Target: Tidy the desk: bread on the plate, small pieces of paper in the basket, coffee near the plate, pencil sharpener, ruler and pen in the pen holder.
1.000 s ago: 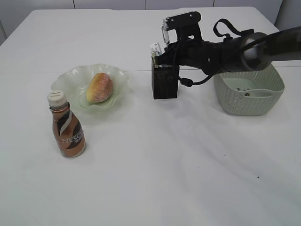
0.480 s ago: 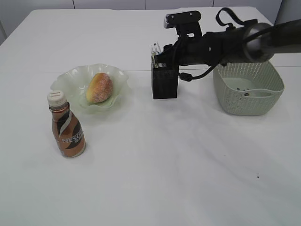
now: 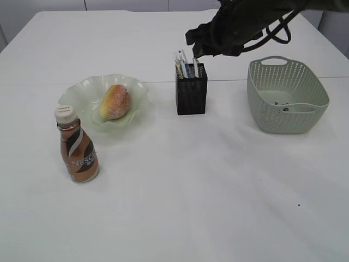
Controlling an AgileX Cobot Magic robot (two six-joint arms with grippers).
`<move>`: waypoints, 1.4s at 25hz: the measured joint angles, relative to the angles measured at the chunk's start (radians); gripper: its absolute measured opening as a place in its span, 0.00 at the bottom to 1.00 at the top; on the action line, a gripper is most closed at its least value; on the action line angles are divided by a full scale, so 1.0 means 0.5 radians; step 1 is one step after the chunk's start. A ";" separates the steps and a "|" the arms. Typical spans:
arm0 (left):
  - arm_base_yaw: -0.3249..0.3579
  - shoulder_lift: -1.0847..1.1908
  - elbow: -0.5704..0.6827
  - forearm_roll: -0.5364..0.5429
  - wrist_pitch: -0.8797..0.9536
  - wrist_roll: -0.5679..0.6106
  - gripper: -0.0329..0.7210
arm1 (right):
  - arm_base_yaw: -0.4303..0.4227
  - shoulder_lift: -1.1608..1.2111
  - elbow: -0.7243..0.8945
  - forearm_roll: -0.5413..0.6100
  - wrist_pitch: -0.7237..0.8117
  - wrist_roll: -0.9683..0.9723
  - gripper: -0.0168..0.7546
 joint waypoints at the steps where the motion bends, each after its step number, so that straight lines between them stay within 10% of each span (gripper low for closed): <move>1: 0.000 0.000 0.000 0.013 -0.005 0.016 0.54 | 0.000 -0.050 0.000 0.005 0.088 0.000 0.52; 7: 0.000 0.000 0.000 0.194 -0.056 0.064 0.84 | 0.000 -0.353 0.000 0.071 0.456 0.005 0.52; 26: 0.000 0.000 -0.370 0.626 0.041 0.111 0.78 | 0.000 -1.096 -0.004 -0.080 1.046 0.028 0.52; 35: 0.000 0.000 -0.371 0.634 0.103 0.149 0.78 | 0.000 -1.646 0.354 -0.966 1.191 0.604 0.52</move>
